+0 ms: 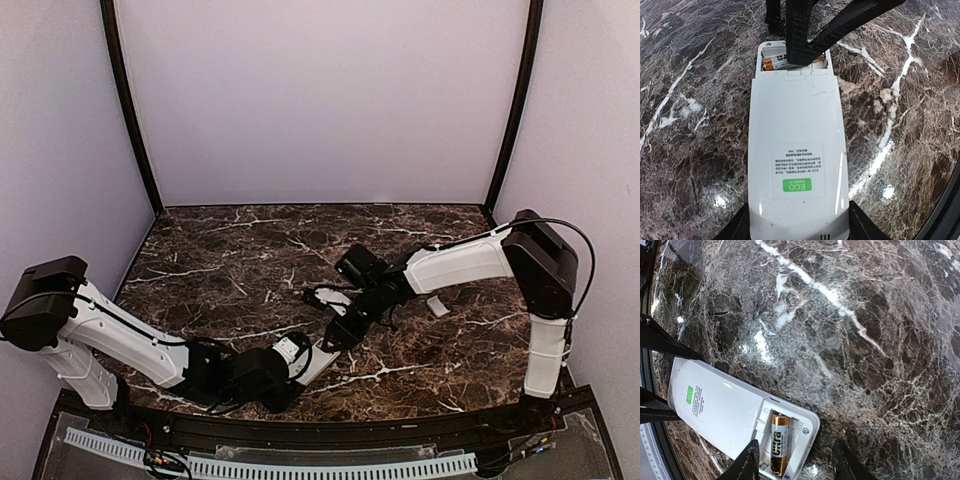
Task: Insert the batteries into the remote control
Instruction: Load the battery into the battery compartment.
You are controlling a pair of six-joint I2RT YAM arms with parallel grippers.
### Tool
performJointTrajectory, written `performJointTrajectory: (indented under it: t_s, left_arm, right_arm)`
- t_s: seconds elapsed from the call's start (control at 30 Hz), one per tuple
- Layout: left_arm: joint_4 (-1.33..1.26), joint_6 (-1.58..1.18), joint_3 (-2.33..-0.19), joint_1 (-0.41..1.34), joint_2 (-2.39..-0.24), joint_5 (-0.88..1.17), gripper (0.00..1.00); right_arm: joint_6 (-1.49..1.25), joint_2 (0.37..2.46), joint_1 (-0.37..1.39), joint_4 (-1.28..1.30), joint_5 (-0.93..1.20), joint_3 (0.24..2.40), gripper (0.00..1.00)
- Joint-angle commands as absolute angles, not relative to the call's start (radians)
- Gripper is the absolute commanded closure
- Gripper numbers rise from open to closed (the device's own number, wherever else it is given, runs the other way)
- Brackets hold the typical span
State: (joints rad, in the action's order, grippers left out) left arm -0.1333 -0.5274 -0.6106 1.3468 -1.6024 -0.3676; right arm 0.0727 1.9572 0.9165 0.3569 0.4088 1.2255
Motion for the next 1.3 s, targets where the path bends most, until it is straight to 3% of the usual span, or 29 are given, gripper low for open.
performJointTrajectory:
  t_s: [0.0, 0.17, 0.73, 1.1, 1.27]
  left_arm:
    - [0.056, -0.546, -0.549, 1.345, -1.641, -0.364, 0.82]
    - [0.053, -0.546, -0.548, 1.347, -1.641, -0.366, 0.82]
    - [0.050, -0.544, -0.547, 1.350, -1.641, -0.371, 0.82]
    - [0.053, -0.543, -0.550, 1.351, -1.644, -0.379, 0.82]
    - [0.055, -0.543, -0.550, 1.351, -1.646, -0.380, 0.82]
  right_arm:
    - [0.065, 1.979, 0.927, 0.345, 0.403, 1.254, 0.54]
    - [0.062, 1.997, 0.938, 0.337, 0.351, 1.265, 0.60]
    - [0.058, 2.024, 0.992, 0.362, 0.224, 1.241, 0.63]
    - [0.002, 2.011, 1.003, 0.346, 0.103, 1.187, 0.84]
    - [0.000, 1.986, 0.992, 0.338, 0.074, 1.161, 0.86]
